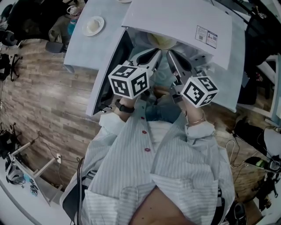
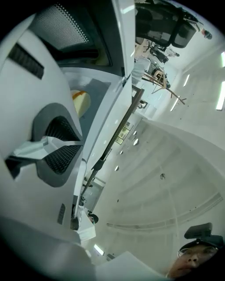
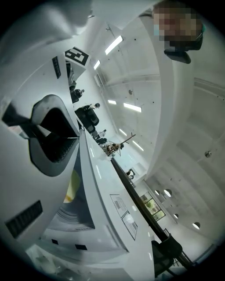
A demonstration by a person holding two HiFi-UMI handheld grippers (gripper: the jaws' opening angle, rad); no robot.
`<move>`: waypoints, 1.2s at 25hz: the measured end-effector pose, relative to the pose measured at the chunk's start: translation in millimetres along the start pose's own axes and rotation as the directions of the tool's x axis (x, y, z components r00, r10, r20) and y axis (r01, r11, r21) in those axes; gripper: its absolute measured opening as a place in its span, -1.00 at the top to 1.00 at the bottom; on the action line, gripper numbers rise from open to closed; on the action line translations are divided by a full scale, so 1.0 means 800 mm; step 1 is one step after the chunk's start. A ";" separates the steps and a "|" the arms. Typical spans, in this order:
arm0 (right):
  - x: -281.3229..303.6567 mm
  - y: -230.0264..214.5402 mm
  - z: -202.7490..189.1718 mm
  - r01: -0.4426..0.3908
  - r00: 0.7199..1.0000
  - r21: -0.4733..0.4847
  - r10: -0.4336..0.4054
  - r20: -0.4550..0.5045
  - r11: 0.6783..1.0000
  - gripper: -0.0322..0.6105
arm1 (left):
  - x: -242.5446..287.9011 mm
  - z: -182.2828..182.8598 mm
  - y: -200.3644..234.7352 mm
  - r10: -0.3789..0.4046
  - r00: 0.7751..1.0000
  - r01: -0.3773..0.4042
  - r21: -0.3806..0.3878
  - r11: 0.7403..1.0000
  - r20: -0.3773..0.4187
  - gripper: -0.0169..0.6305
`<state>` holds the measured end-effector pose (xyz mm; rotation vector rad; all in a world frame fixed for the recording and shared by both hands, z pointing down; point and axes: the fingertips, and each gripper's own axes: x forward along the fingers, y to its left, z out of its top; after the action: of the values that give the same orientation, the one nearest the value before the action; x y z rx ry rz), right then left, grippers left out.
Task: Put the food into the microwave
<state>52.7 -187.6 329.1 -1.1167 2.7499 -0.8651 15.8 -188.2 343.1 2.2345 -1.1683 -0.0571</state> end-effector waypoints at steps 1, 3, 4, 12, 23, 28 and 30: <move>-0.005 0.002 0.001 -0.008 1.000 -0.002 0.008 0.001 1.000 0.78 | -0.004 0.001 -0.007 -0.010 1.000 0.010 0.009 1.000 0.001 0.83; -0.015 0.006 0.004 -0.018 1.000 -0.010 0.018 0.001 1.000 0.79 | -0.012 0.003 -0.019 -0.027 1.000 0.027 0.020 0.999 0.007 0.86; -0.019 0.008 0.004 -0.023 1.000 -0.015 0.023 0.000 1.000 0.79 | -0.017 0.004 -0.024 -0.033 0.999 0.032 0.023 0.999 0.011 0.89; -0.038 0.019 0.001 -0.040 0.999 -0.026 0.040 0.009 0.999 0.80 | -0.043 0.003 -0.045 -0.060 0.997 0.059 0.040 0.997 0.038 0.92; -0.043 0.021 0.002 -0.040 0.999 -0.001 0.040 0.028 0.999 0.80 | -0.053 -0.004 -0.036 -0.057 0.998 0.057 0.016 0.998 0.029 0.92; -0.040 0.023 0.000 -0.043 0.999 0.008 0.043 0.027 0.999 0.80 | -0.054 -0.004 -0.033 -0.052 0.998 0.051 0.020 0.998 0.028 0.92; -0.039 0.025 -0.001 -0.044 0.999 0.003 0.044 0.024 0.999 0.80 | -0.054 -0.007 -0.033 -0.052 0.998 0.052 0.018 0.998 0.024 0.92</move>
<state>63.0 -154.8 314.6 -1.0544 2.7414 -0.8448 10.6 -141.7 323.5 2.2855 -1.1276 -0.0961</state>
